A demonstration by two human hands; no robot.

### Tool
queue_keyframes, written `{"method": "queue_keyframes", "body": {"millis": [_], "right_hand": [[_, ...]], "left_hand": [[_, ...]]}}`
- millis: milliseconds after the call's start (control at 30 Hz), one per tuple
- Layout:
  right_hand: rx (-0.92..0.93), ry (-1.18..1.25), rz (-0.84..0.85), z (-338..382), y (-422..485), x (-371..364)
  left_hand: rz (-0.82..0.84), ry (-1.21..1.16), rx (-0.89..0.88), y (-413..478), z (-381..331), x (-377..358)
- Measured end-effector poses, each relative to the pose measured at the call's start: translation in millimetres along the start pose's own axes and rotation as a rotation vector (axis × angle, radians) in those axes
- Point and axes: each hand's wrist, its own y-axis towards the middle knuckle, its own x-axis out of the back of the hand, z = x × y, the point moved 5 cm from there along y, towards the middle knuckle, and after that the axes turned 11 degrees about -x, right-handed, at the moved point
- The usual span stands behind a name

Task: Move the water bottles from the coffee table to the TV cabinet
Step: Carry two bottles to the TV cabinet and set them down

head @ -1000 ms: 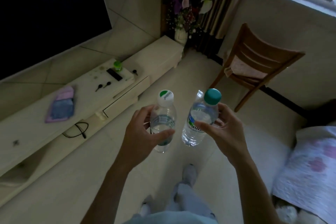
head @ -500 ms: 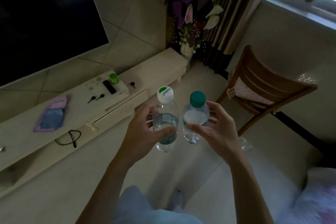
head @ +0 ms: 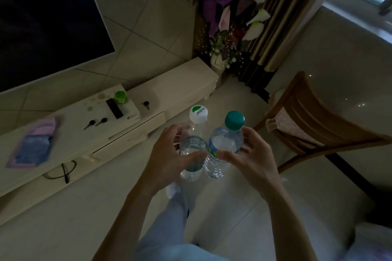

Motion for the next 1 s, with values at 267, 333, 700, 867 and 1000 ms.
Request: {"method": "queue_keyframes", "body": {"millis": [267,333,700,867,1000], "right_hand": [[-0.033,-0.124,-0.051,49,141,-6],[-0.046,-0.112,-0.065,61,172,-13],[-0.076,-0.181,0.104,93,311,-74],[-0.075,-0.244,0.211,92,382,-92],[-0.069,-0.276,0.282,87,454,-100]], "left_hand": [[0.037,-0.039,0.013,148,20,29],[0.050,-0.045,0.006,181,23,41],[-0.078,-0.038,0.130,281,60,106],[-0.148,-0.027,0.207,327,85,113],[-0.203,0.011,0.258,382,104,113]]}}
